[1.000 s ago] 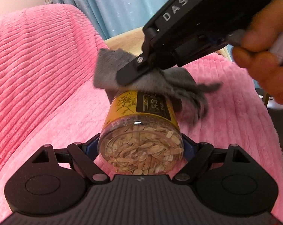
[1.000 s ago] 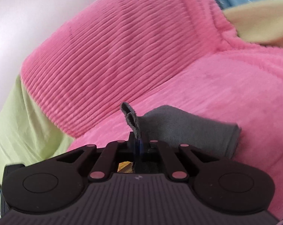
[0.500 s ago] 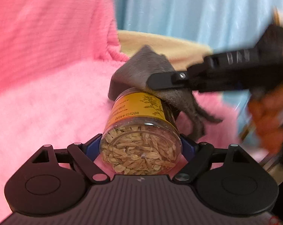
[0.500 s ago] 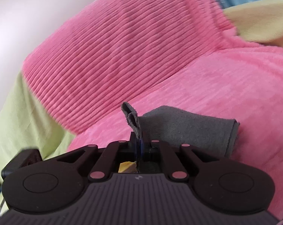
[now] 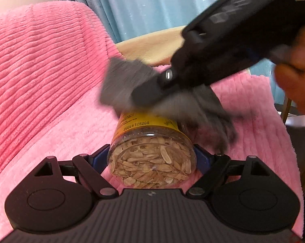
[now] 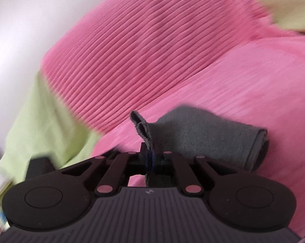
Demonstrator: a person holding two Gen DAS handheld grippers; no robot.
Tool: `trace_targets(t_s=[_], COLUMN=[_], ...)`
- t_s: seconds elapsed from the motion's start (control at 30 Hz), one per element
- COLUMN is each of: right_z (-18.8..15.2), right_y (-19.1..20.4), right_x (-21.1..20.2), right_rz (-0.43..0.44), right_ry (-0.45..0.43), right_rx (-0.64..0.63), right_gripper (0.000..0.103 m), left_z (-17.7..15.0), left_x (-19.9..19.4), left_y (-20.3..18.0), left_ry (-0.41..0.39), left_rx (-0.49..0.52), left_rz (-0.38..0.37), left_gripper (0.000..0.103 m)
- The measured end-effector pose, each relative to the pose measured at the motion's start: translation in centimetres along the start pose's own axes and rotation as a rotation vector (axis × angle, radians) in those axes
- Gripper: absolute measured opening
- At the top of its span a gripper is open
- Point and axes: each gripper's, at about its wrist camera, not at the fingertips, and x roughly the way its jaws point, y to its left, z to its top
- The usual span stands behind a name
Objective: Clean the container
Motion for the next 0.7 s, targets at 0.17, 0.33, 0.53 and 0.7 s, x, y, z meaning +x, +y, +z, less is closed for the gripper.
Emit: trace_targets(t_s=[0.17,0.33,0.53,0.7], right_z=[1.0,0.9,0.7,1.4], right_y=[-1.1,-1.3,-0.4,-2.2], right_x=[-0.1,-0.7,0.2,-0.7], right_rz=[-0.084,-0.098,-0.047,-0.118], right_ry=[-0.067,-0.082,-0.038,-0.111], right_rx=[0.001,0.047,0.002,0.075], right_gripper=[0.001,0.003,0.001,0.001], left_z=[0.0,0.1,0.1,0.3], left_x=[-0.2,-0.4,-0.6,-0.8], left_y=[-0.8,-1.6,-1.9,-1.4], left_ry=[-0.004,-0.008,-0.006,-0.009], left_rx=[0.041,0.079,0.084,0.012], left_rz=[0.017,0.032,0.03,-0.005], left_gripper=[0.084,0.084,0.084,0.085])
